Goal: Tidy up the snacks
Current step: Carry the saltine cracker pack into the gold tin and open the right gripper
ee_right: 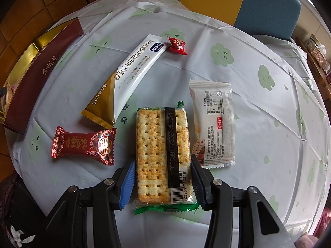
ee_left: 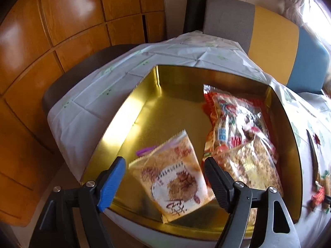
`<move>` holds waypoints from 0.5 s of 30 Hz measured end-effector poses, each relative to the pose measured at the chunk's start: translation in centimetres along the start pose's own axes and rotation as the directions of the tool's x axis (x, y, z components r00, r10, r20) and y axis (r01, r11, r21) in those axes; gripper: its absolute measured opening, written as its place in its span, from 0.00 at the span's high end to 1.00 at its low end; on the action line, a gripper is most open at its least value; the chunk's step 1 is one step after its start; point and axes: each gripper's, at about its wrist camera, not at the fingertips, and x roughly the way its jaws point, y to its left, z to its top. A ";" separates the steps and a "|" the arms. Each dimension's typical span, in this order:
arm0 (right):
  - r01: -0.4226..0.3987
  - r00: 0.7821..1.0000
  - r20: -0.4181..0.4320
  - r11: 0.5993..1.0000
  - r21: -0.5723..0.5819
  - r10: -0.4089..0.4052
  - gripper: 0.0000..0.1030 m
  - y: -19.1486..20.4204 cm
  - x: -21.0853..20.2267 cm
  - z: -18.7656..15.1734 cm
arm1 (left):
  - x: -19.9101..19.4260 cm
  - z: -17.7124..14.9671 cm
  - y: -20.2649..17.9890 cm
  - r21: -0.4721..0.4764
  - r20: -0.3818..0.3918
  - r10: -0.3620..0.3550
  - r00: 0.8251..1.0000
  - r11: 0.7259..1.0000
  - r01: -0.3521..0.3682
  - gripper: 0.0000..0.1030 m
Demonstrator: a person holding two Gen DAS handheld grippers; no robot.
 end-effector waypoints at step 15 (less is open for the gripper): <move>-0.009 1.000 -0.009 0.999 0.032 0.009 0.53 -0.4 -0.2 0.3 | -2.8 -0.6 -1.5 0.034 0.066 -0.044 0.997 0.999 0.042 0.24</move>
